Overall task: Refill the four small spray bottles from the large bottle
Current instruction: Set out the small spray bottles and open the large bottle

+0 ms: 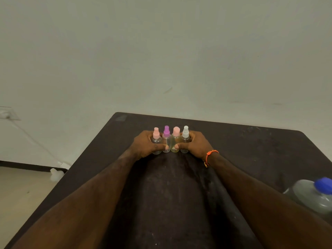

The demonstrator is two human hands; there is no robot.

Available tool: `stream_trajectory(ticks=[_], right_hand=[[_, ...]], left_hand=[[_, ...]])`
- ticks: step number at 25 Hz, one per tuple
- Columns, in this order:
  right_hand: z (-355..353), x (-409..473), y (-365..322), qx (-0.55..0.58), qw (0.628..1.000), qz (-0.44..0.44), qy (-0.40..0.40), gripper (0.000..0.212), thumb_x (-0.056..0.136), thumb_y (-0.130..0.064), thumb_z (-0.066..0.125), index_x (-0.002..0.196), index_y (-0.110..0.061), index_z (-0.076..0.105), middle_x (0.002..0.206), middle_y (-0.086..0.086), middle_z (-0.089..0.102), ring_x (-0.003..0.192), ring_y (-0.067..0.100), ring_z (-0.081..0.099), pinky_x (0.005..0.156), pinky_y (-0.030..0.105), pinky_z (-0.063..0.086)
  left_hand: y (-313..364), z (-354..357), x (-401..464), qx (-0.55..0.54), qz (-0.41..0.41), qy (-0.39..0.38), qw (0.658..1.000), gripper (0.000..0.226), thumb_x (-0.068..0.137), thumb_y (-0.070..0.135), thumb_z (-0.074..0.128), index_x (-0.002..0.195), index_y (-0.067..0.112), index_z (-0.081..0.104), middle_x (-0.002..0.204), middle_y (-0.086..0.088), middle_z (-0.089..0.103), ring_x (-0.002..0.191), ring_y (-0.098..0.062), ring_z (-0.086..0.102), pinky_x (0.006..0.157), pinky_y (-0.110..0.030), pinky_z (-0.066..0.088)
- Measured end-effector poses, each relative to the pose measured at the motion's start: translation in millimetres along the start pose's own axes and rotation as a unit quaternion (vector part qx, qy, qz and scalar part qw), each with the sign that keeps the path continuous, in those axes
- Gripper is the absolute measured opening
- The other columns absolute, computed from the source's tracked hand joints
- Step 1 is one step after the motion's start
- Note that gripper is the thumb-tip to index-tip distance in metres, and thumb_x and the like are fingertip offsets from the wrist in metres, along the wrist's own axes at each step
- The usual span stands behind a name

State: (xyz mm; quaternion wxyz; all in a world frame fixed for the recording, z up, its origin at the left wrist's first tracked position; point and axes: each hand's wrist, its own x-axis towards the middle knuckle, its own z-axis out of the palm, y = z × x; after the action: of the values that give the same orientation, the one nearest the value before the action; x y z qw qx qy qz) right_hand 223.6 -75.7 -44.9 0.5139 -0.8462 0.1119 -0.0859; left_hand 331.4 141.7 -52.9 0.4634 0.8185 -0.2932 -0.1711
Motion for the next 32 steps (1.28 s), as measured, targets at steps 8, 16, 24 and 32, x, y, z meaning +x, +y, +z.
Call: stream_trajectory(ticks=[8,16,24,32], right_hand=[[16.3,-116.3,-5.5,-0.002,1.000,0.016,-0.013,0.038,0.070,-0.021,0.089,0.104,-0.021,0.073,0.097,-0.005,0.077,0.089,0.014,0.073,0.087,0.040,0.059],[24.5,-169.1,-19.4,-0.028,0.999,-0.001,-0.032,0.038,0.076,-0.023,0.086,0.109,-0.022,0.068,0.105,-0.004,0.073,0.097,0.014,0.068,0.091,0.036,0.055],[19.1,-173.0,-19.8,-0.059,0.998,0.000,-0.027,0.076,0.073,-0.015,0.087,0.139,-0.016,0.050,0.116,-0.007,0.064,0.106,0.013,0.062,0.097,0.031,0.048],[10.4,-183.9,-14.1,-0.012,0.999,0.028,-0.033,0.125,0.068,-0.021,0.092,0.159,-0.023,0.007,0.160,0.005,0.034,0.144,0.027,0.037,0.116,0.039,0.035]], left_hand=[[17.6,18.9,-113.5,0.022,-0.018,-0.030,0.999,0.039,0.063,0.048,0.092,0.099,0.036,0.080,0.093,0.009,0.080,0.086,-0.011,0.076,0.094,-0.046,0.060],[23.3,29.9,-168.9,0.036,-0.027,-0.015,0.999,0.035,0.070,0.045,0.092,0.100,0.033,0.079,0.091,0.010,0.079,0.085,-0.008,0.076,0.095,-0.046,0.059],[18.8,24.7,-168.9,0.101,-0.030,-0.001,0.994,0.061,0.048,0.078,0.083,0.098,0.044,0.075,0.094,0.020,0.076,0.092,-0.004,0.072,0.104,-0.049,0.052],[25.9,23.3,-188.0,0.139,-0.034,0.051,0.988,0.134,0.055,0.078,0.086,0.163,0.031,0.020,0.165,0.000,0.037,0.152,-0.028,0.033,0.126,-0.059,0.012]])
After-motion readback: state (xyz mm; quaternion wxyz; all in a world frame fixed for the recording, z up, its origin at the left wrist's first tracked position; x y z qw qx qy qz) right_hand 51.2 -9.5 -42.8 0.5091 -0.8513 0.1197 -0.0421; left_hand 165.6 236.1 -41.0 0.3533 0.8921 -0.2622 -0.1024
